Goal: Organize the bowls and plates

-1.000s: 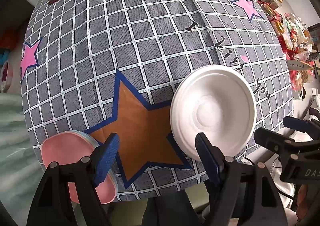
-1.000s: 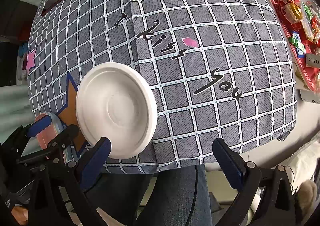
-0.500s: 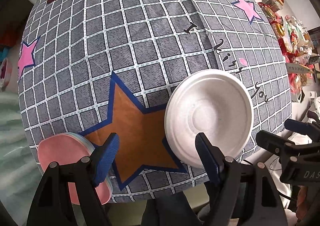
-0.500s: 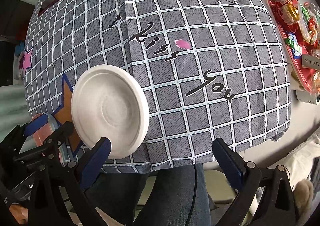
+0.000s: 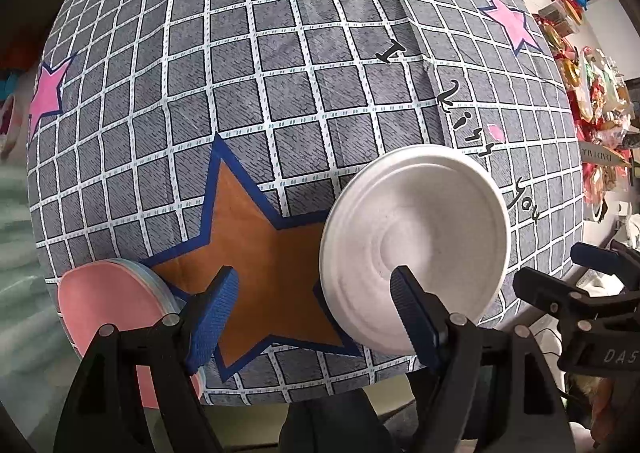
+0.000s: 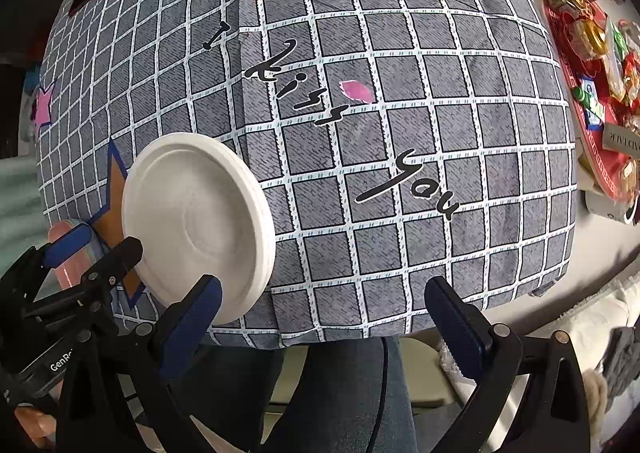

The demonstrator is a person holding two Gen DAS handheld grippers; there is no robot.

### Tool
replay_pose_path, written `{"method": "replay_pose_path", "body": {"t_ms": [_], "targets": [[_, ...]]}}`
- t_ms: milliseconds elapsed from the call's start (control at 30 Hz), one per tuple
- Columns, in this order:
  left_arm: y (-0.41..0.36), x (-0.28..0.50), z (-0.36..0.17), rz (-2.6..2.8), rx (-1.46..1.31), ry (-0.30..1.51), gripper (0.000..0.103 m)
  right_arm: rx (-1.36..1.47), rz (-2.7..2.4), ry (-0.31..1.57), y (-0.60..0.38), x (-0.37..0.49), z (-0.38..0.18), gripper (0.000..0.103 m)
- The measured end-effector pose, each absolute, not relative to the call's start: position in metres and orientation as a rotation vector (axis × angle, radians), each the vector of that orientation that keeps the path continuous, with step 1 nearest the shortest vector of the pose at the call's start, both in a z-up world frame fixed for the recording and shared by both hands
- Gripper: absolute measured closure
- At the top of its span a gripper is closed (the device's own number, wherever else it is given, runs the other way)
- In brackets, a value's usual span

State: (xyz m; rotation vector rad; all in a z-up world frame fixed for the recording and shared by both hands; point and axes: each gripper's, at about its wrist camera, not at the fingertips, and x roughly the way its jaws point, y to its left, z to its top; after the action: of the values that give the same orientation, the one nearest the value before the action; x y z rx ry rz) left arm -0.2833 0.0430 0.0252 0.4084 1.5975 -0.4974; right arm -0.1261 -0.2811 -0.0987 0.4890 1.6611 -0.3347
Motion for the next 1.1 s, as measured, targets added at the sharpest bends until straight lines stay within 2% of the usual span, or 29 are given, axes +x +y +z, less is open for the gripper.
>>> {"method": "replay_pose_path", "body": {"t_ms": [700, 1100], "targets": [[0.002, -0.305, -0.049, -0.436, 0.446, 1.657, 0.022, 0.492, -0.293, 1.722, -0.307, -0.102, -0.157, 0.001], [0.01, -0.308, -0.095, -0.405, 0.464, 1.671, 0.022, 0.5, -0.283, 1.741, -0.306, -0.094, -0.207, 0.001]]}}
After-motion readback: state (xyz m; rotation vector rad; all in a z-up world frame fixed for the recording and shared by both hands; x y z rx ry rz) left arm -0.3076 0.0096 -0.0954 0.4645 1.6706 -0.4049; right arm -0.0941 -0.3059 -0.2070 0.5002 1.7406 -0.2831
